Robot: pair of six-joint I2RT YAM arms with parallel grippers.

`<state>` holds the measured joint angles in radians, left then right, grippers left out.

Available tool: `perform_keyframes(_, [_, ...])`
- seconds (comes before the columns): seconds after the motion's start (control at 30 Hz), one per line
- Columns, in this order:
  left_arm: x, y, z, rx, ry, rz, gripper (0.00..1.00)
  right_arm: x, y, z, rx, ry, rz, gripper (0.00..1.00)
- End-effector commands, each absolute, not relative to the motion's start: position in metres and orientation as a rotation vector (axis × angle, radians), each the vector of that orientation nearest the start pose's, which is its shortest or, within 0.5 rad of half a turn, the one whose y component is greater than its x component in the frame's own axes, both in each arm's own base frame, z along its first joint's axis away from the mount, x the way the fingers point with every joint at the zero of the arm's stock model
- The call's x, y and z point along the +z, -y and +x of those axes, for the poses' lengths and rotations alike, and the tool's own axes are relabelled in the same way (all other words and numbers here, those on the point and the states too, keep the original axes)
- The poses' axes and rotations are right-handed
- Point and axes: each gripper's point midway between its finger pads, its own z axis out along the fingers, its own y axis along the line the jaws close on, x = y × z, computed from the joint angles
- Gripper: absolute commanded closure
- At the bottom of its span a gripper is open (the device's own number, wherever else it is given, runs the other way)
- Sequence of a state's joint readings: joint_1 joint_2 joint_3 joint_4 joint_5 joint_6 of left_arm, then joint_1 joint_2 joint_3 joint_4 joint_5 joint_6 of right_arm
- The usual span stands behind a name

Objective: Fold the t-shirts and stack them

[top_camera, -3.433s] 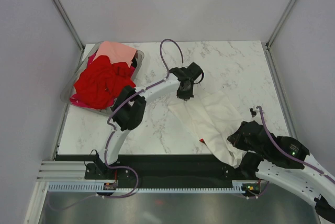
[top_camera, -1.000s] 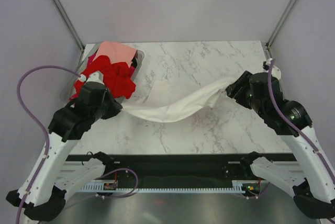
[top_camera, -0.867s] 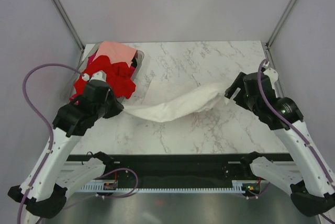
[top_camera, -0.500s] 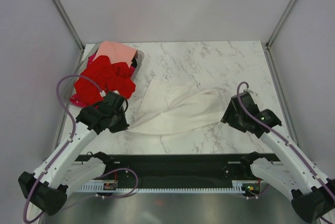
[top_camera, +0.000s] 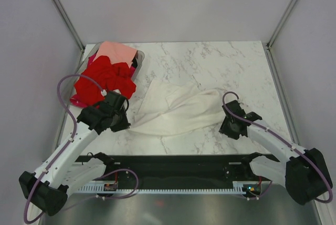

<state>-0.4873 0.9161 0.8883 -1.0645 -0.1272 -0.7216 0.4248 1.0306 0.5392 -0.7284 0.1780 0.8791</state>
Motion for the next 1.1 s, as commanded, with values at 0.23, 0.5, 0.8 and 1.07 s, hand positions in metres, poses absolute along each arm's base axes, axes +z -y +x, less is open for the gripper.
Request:
perform_keyframes(0.23, [0.141, 0.097, 0.173, -0.251, -2.618, -0.329, 0.98, 0.024, -0.059, 0.245, 0.021, -2.548, 0.665, 0.51])
perform_keyframes(0.5, [0.138, 0.097, 0.174, -0.241, -2.625, -0.326, 0.98, 0.026, -0.063, 0.265, 0.040, -2.538, 0.605, 0.51])
perform_keyframes(0.8, [0.137, 0.096, 0.175, -0.231, -2.629, -0.327, 0.98, 0.013, -0.057, 0.271, 0.019, -2.535, 0.586, 0.89])
perform_keyframes(1.07, [0.145, 0.098, 0.175, -0.250, -2.622, -0.316, 0.98, 0.049, -0.064, 0.284, 0.107, -2.489, 0.534, 1.00])
